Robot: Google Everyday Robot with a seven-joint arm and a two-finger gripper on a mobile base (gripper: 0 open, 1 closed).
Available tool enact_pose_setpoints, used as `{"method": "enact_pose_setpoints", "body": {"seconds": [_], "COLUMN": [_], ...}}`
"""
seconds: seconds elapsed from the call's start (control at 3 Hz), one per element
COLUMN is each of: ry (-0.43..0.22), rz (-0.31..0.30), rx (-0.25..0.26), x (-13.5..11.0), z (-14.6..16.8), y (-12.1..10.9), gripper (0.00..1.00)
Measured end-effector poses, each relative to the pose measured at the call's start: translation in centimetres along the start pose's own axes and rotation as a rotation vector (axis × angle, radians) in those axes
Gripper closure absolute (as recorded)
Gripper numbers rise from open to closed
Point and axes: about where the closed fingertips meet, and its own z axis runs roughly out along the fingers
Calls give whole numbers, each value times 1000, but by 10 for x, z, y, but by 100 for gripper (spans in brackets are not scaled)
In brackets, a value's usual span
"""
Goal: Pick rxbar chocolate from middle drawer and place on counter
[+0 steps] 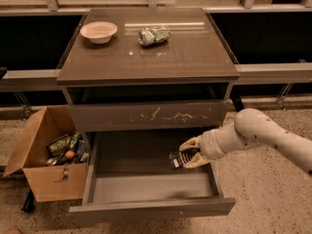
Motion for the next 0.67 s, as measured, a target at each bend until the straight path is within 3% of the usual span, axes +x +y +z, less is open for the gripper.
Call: {"method": "enact_pose_setpoints", "body": {"seconds": [0.33, 0.67], "ry": [-39, -29], "rz": [-157, -282], "rx": [0, 30], "x": [-92, -155], "z": [-60, -108], "y": [-37, -70], "gripper": [100, 100]}}
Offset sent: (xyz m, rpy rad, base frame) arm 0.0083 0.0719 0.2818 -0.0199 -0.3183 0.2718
